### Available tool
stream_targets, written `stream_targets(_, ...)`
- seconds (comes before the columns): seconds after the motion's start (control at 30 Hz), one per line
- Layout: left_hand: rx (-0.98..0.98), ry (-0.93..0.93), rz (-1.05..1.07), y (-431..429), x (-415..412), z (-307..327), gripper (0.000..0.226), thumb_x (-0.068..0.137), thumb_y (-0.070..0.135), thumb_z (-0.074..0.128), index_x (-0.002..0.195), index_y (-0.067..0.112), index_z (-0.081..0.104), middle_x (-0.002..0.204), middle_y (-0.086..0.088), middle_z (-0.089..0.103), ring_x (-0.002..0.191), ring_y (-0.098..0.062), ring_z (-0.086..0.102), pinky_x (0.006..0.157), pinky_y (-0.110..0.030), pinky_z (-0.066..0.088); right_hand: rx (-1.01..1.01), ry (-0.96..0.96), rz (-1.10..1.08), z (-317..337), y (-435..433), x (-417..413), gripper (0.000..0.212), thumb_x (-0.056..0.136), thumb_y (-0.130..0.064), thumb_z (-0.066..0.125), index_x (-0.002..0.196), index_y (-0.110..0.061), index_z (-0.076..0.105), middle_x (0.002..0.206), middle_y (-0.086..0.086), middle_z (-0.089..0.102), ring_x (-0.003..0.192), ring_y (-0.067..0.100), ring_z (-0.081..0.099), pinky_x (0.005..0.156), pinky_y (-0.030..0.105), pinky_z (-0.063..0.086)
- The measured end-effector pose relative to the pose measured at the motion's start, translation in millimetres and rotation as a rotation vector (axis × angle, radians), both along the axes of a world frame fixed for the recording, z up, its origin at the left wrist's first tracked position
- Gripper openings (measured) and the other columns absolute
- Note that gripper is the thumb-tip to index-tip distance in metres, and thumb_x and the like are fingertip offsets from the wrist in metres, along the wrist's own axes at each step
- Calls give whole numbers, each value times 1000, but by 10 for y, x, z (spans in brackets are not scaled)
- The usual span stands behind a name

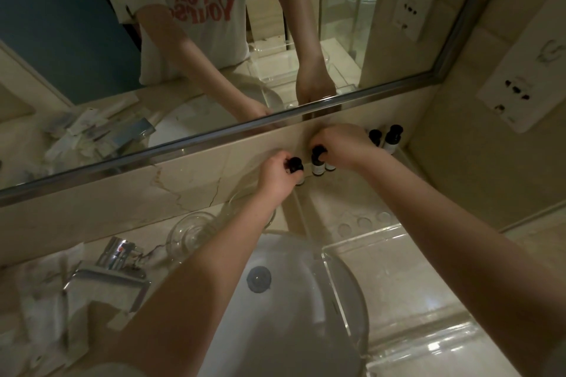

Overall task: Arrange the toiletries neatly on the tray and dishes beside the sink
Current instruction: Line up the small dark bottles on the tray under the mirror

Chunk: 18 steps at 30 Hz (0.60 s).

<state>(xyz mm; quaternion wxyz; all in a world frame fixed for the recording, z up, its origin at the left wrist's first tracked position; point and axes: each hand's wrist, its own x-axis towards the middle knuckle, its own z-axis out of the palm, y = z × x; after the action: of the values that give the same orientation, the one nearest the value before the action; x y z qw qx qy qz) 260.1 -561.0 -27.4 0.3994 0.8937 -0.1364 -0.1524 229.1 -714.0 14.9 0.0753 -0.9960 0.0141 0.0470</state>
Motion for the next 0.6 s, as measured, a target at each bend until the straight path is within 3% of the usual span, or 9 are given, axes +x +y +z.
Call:
stream_targets(0.13,108,-77,-20,25,15,70,39,79,30,69,112,10,59,106,-8,65,97,-26,61,83,-32,50,7,-38,5,-14,7,-8,16,86,-21,59,101,-25,63,103,0,63,91,23,59,68,30,43)
stream_targets(0.27,421,-254,-86,-54,11,268,36,80,47,61,88,12,55,87,-7,59,81,-27,59,61,-31,46,28,-57,1,-18,5,-19,19,85,-20,60,103,-24,62,107,0,62,94,23,59,68,30,42)
stream_targets(0.33,511,-252,-126,-106,37,337,30,84,40,58,90,11,59,92,-10,61,86,-29,61,61,-30,42,19,-52,7,-33,-6,-26,20,86,-20,59,105,-23,64,109,1,62,94,23,59,67,30,41)
stream_targets(0.47,522,-193,-236,-139,148,394,20,85,25,60,94,8,65,100,-14,65,93,-31,62,73,-34,49,13,-63,-5,-38,-13,-53,22,88,-19,57,107,-26,65,113,1,62,98,24,59,67,29,39)
stream_targets(0.6,608,-308,-448,-99,224,445,14,86,18,59,94,9,67,99,-13,66,92,-30,62,71,-32,47,10,-84,-14,-25,-10,-60,21,89,-19,56,106,-26,66,112,1,63,98,24,59,68,29,38)
